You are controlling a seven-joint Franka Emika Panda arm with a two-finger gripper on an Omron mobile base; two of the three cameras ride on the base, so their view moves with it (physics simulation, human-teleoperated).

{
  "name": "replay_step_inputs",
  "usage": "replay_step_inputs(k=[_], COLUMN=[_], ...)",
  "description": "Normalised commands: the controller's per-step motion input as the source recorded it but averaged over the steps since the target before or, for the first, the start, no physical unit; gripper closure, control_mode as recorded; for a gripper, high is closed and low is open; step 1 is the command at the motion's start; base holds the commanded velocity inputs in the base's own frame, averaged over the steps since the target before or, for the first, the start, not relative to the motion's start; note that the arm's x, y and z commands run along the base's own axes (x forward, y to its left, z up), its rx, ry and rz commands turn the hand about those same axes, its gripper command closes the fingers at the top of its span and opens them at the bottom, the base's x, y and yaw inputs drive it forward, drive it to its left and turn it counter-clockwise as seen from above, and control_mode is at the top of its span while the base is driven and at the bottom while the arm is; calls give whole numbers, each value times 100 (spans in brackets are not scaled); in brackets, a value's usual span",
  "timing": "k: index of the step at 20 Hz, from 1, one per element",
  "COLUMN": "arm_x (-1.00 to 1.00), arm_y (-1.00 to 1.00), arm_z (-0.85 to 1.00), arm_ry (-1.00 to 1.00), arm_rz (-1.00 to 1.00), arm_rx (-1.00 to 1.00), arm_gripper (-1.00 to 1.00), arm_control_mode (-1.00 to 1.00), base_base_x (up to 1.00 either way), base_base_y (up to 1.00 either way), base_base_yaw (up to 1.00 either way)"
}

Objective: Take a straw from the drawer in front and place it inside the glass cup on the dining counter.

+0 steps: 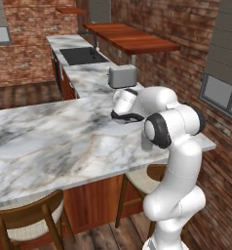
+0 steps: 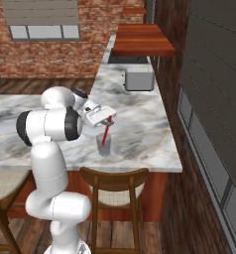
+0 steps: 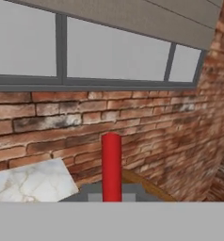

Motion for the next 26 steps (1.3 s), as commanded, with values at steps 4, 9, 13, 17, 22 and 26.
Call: replay_step_inputs(k=[4,9,13,17,22,26], arm_x=[4,12,23,19,0,0], arm_y=[0,1,23,34,7,0], arm_z=[-54,-40,-29,-18,-2,0], arm_ry=[-15,-15,-15,-13,-16,-18], arm_rz=[0,0,0,0,0,0], arm_rx=[-9,-6,-4,-3,-3,-4], arm_gripper=[100,100,-100,-100,-100,-100], arm_control_mode=[-100,-100,-100,-100,-100,-100], base_base_x=[0,0,0,0,0,0], base_base_y=[0,0,0,0,0,0], base_base_yaw=[0,0,0,0,0,0])
